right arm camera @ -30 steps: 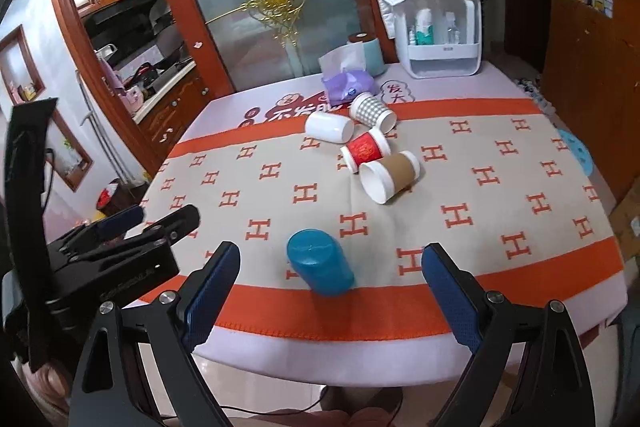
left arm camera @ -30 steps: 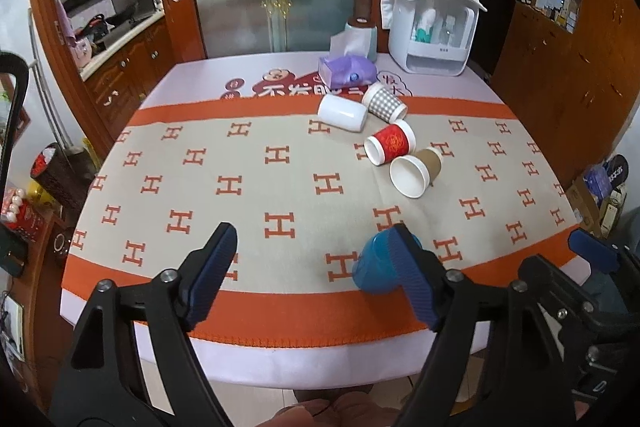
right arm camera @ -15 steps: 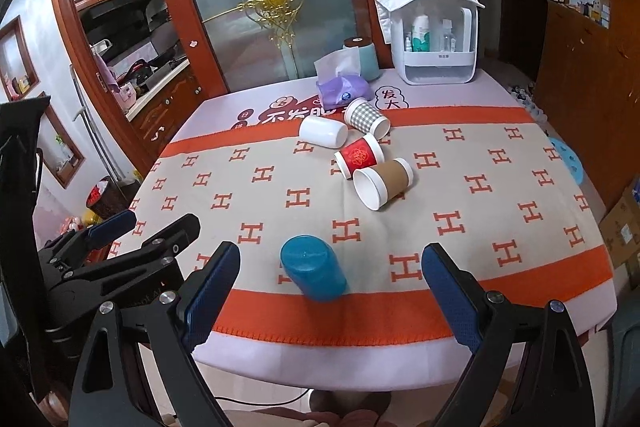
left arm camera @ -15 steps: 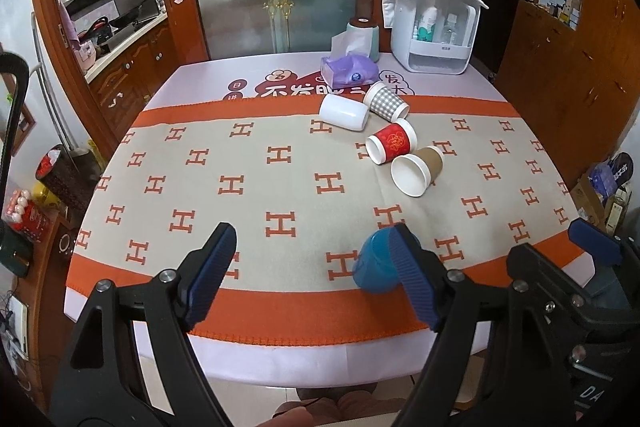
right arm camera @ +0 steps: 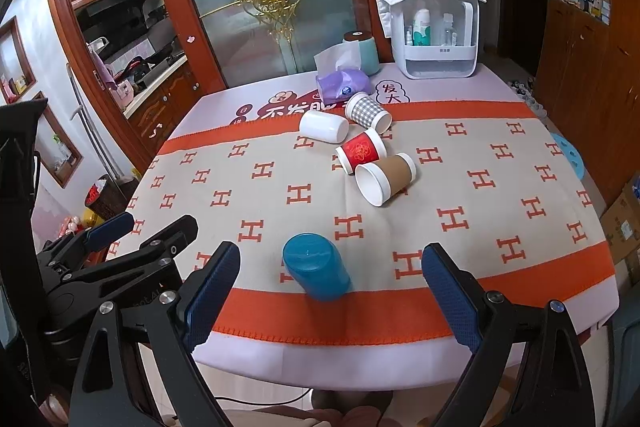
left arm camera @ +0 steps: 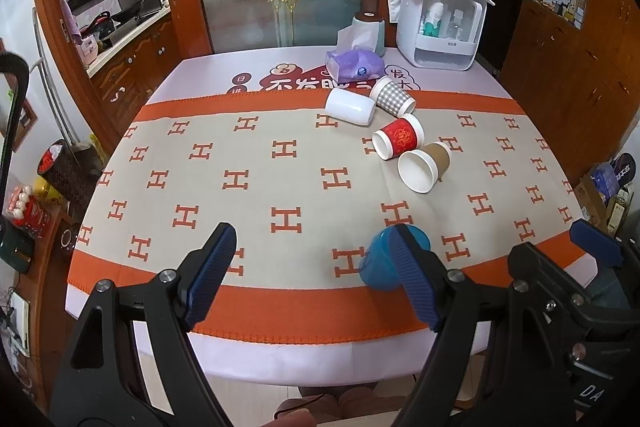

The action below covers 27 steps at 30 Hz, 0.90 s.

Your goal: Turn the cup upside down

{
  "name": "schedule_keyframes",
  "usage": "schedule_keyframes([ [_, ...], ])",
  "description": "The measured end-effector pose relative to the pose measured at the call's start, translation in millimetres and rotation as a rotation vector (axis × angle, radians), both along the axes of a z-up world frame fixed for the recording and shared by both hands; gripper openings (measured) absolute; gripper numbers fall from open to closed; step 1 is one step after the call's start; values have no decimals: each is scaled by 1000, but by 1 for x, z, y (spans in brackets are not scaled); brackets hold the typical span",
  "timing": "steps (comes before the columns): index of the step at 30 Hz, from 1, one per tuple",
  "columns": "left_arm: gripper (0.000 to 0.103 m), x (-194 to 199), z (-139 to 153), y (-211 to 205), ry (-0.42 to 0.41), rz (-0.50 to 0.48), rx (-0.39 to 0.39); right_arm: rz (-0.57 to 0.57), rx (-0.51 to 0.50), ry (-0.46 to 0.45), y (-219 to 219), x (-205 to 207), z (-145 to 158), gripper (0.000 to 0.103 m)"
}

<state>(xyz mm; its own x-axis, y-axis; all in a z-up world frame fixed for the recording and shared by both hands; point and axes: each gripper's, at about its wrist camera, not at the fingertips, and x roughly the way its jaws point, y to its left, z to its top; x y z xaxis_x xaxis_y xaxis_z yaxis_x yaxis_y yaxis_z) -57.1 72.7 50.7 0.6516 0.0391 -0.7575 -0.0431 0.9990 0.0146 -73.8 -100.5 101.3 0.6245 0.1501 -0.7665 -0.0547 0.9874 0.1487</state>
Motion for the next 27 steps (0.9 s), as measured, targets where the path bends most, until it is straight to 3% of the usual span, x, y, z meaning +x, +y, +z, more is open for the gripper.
schedule_keyframes([
  [27,77,6,-5,10,15,3,4,1,10,23,4,8,-12,93],
])
